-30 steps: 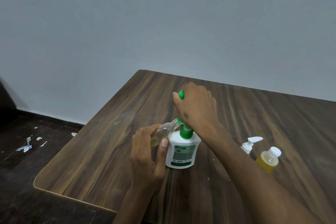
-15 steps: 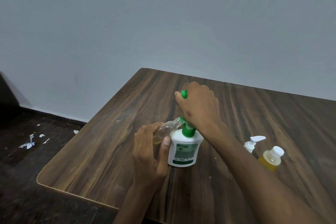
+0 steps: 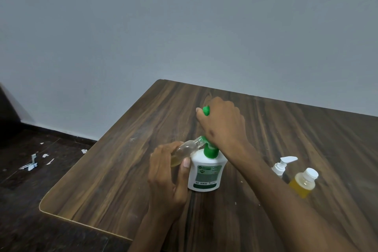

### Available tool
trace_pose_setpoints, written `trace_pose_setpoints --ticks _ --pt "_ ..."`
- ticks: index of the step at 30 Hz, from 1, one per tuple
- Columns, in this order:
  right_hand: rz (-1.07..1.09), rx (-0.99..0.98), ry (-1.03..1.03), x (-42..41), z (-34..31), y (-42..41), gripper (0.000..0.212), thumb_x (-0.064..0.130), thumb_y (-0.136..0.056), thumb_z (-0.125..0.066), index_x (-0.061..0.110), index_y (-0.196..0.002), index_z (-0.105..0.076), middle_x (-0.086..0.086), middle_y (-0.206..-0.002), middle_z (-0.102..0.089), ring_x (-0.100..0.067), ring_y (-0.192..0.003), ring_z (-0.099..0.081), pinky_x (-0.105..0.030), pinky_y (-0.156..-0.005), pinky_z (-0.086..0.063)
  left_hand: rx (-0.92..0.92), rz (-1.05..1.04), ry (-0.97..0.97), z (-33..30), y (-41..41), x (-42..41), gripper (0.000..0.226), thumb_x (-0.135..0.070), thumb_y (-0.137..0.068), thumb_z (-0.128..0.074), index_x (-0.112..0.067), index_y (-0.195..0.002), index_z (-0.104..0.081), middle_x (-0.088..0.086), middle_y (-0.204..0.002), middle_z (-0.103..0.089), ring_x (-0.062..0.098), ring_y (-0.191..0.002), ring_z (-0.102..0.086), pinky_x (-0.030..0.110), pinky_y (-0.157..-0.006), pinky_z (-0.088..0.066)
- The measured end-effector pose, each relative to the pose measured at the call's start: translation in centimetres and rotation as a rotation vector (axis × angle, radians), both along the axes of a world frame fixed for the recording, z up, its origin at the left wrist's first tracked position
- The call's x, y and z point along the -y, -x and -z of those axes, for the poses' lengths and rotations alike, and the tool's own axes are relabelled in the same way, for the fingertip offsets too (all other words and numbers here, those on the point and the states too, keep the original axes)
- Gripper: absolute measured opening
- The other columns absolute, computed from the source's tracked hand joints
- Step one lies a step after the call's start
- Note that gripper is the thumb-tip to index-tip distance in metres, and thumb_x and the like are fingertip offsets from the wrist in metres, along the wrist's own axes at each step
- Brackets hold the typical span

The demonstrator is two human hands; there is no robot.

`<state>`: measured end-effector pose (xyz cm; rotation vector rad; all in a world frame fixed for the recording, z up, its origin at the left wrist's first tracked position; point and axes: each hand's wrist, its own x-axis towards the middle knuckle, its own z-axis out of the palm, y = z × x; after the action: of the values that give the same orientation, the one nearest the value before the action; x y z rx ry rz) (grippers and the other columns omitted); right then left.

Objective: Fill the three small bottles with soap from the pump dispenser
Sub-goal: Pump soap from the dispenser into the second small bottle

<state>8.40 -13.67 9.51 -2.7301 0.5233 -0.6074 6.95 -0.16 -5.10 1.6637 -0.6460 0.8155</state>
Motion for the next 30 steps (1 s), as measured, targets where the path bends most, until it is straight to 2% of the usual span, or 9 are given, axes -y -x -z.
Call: trace_pose_setpoints --ticks 2,5,10,14,18,22,26,30 --pt "-0.002 0.028 0.023 -0.03 -0.16 -0.03 0.033 0.042 -0.103 -0.048 0.017 -0.083 -0.049 0.005 -0.071 -0.04 -0.015 -0.061 -0.042 -0.032 -0.057 -0.029 0.001 0.004 0.006 0.05 -0.08 0.03 0.026 -0.023 -0.103 -0.056 -0.009 -0.121 -0.067 -0.004 -0.114 -0.065 0.023 -0.1 -0.066 0.046 -0.078 -0.055" --pt "0.012 -0.008 -0.013 -0.09 0.11 0.17 0.032 0.042 -0.105 -0.048 0.019 -0.083 -0.048 0.007 -0.071 -0.042 -0.005 -0.058 -0.037 -0.025 -0.05 -0.021 -0.001 0.004 0.001 0.12 -0.12 -0.04 0.025 -0.023 -0.103 -0.056 -0.01 -0.121 -0.067 -0.006 -0.115 -0.064 0.022 -0.101 -0.066 0.046 -0.078 -0.055" --pt "-0.009 0.022 0.036 -0.01 -0.17 -0.12 0.033 0.043 -0.103 -0.047 0.017 -0.083 -0.047 0.0 -0.078 -0.05 -0.024 -0.07 -0.051 -0.034 -0.062 -0.034 0.003 0.011 0.008 0.27 -0.12 -0.04 0.025 -0.022 -0.103 -0.056 -0.01 -0.122 -0.067 -0.003 -0.114 -0.065 0.025 -0.1 -0.067 0.049 -0.077 -0.056" --pt "0.018 -0.006 -0.018 -0.1 0.15 0.22 0.034 0.042 -0.104 -0.048 0.02 -0.08 -0.047 0.006 -0.071 -0.043 -0.006 -0.058 -0.038 -0.026 -0.05 -0.022 0.006 0.012 0.001 0.19 -0.11 -0.06 0.025 -0.023 -0.103 -0.055 -0.012 -0.123 -0.066 -0.006 -0.115 -0.064 0.023 -0.101 -0.067 0.049 -0.077 -0.056" --pt "-0.003 0.002 0.026 -0.16 -0.38 -0.06 0.033 0.042 -0.103 -0.047 0.017 -0.082 -0.047 0.004 -0.072 -0.041 -0.02 -0.065 -0.044 -0.034 -0.06 -0.033 -0.012 0.031 0.019 0.14 -0.03 -0.11 0.024 -0.023 -0.103 -0.057 -0.015 -0.124 -0.066 -0.005 -0.116 -0.066 0.026 -0.103 -0.068 0.051 -0.079 -0.056" --pt "0.007 -0.022 -0.008 -0.22 -0.01 0.11 0.033 0.043 -0.104 -0.047 0.019 -0.082 -0.046 0.006 -0.073 -0.042 -0.011 -0.06 -0.042 -0.027 -0.051 -0.024 -0.013 0.028 0.005 0.14 -0.05 -0.21 0.024 -0.024 -0.104 -0.056 -0.016 -0.124 -0.066 -0.006 -0.116 -0.066 0.025 -0.102 -0.067 0.051 -0.078 -0.056" --pt "-0.003 -0.004 0.02 -0.1 -0.32 0.01 0.034 0.044 -0.104 -0.046 0.017 -0.084 -0.048 0.002 -0.076 -0.045 -0.024 -0.071 -0.048 -0.035 -0.063 -0.035 -0.021 0.015 -0.005 0.13 -0.06 -0.14 0.026 -0.025 -0.103 -0.056 -0.013 -0.123 -0.067 -0.006 -0.115 -0.066 0.023 -0.1 -0.068 0.049 -0.077 -0.056" --pt "0.006 -0.019 -0.019 -0.21 0.16 0.11 0.033 0.044 -0.104 -0.047 0.018 -0.083 -0.047 0.005 -0.074 -0.042 -0.019 -0.068 -0.047 -0.035 -0.066 -0.036 -0.018 0.019 -0.003 0.36 -0.11 -0.25 0.025 -0.026 -0.104 -0.056 -0.017 -0.125 -0.065 -0.007 -0.117 -0.067 0.025 -0.101 -0.069 0.051 -0.078 -0.057"
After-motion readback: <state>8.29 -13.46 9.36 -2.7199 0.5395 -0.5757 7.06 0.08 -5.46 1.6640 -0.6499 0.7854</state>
